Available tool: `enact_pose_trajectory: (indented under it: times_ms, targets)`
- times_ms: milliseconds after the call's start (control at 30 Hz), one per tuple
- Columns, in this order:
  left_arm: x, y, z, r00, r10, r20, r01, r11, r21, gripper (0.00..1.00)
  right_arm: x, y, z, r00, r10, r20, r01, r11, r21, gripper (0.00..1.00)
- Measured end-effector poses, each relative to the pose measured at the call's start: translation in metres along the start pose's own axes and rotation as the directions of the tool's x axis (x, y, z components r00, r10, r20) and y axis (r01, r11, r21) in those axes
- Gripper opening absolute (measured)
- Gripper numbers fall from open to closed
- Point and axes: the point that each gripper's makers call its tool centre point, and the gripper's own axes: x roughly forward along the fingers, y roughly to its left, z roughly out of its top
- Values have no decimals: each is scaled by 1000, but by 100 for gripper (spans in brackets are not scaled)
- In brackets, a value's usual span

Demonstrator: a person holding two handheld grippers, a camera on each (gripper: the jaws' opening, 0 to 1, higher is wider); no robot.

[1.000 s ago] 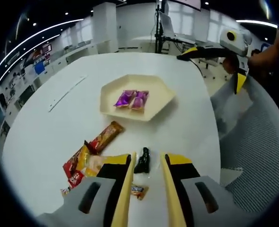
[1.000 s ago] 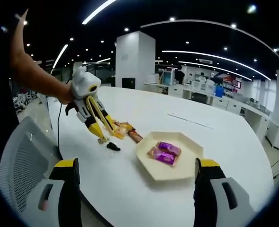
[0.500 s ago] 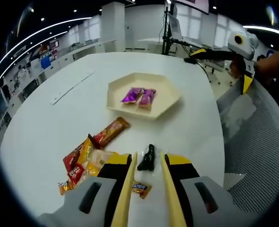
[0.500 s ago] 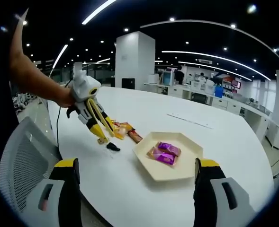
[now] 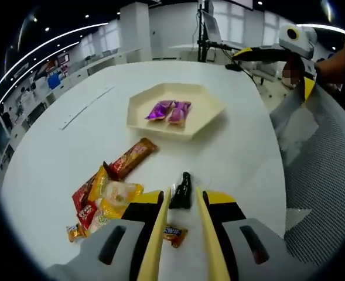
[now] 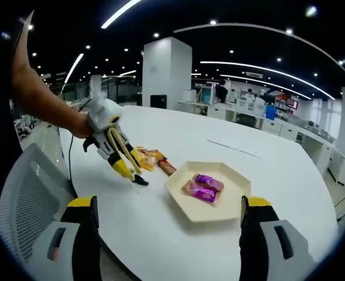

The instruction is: Place the target food into the container with the food tongs after gripping and lifting it, then release it inside without dropping or visibly crushing the food.

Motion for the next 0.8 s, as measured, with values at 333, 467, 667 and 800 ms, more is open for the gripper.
enact_pose_trajectory:
  times_ms: [333,467,667,800]
  targets:
    - [5,1,-4,1000,-17,-1,17,1000,22,23,1,-1,-1,1000,-2,-6,2,1000,1,99]
    - [6,-1,-5,1000,-29,-8,30,994,103,23,1,-1,-1,1000,-2,-6,2,1000,5,99]
    - [6,-3,-2,998,-52,-21,54,983,173,23,1,0,-2,1000,2,-10,-2,1000,6,99]
    - [7,-3,-3,997,-68,-27,71,985,159,21,1,0,-2,1000,1,-11,-1,1000,9,99]
